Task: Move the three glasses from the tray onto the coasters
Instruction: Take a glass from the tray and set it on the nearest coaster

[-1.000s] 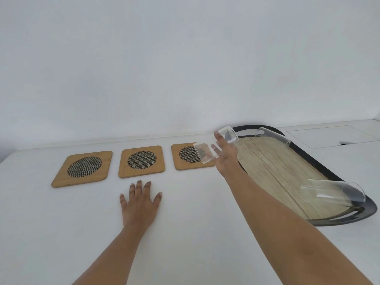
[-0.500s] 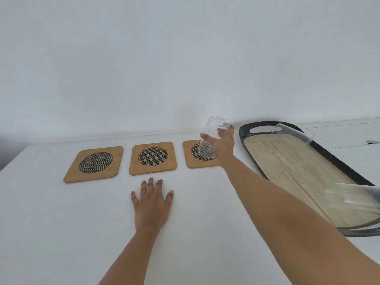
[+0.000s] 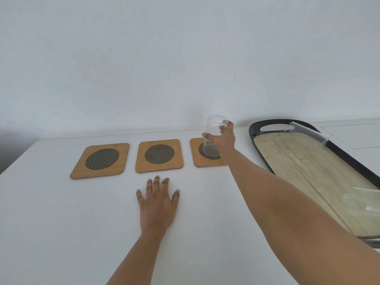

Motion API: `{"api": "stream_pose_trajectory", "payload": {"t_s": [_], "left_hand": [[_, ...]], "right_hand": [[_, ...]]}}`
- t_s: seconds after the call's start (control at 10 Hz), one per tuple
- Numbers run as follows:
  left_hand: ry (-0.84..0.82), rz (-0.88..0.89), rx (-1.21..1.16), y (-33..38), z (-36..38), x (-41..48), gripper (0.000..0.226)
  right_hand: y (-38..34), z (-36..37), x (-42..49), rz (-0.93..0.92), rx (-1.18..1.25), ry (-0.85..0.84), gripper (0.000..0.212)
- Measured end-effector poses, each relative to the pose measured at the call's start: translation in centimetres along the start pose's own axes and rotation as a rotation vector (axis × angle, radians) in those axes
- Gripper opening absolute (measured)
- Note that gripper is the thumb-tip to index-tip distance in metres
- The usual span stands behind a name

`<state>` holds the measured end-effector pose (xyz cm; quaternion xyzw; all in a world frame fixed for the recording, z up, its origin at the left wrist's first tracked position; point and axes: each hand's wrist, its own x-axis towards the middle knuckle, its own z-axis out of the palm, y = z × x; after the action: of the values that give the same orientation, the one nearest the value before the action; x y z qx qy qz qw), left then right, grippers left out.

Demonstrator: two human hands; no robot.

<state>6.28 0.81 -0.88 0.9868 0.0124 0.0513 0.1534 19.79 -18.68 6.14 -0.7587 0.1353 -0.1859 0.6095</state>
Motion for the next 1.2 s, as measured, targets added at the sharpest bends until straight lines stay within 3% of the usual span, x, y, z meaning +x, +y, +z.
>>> {"api": "stream_pose_trajectory", "payload": {"t_s": [0.4,0.6,1.2], "left_hand": [[-0.004,-0.013,-0.016,0.0,-0.1,-0.2,0.056],[-0.002,-0.015,-0.012,0.0,-0.2,-0.2,0.056],[-0.003,-0.017,-0.015,0.1,-0.2,-0.2,0.057]], "right_hand": [[1.9,-0.5,-0.6,0.032,-0.153,-0.063,0.095],[3.5,-1.0,-1.5,0.063,-0.293,-0.054,0.078],[4.2,-0.5,-1.3,0.042,-0.340,-0.026,0.074]]}}
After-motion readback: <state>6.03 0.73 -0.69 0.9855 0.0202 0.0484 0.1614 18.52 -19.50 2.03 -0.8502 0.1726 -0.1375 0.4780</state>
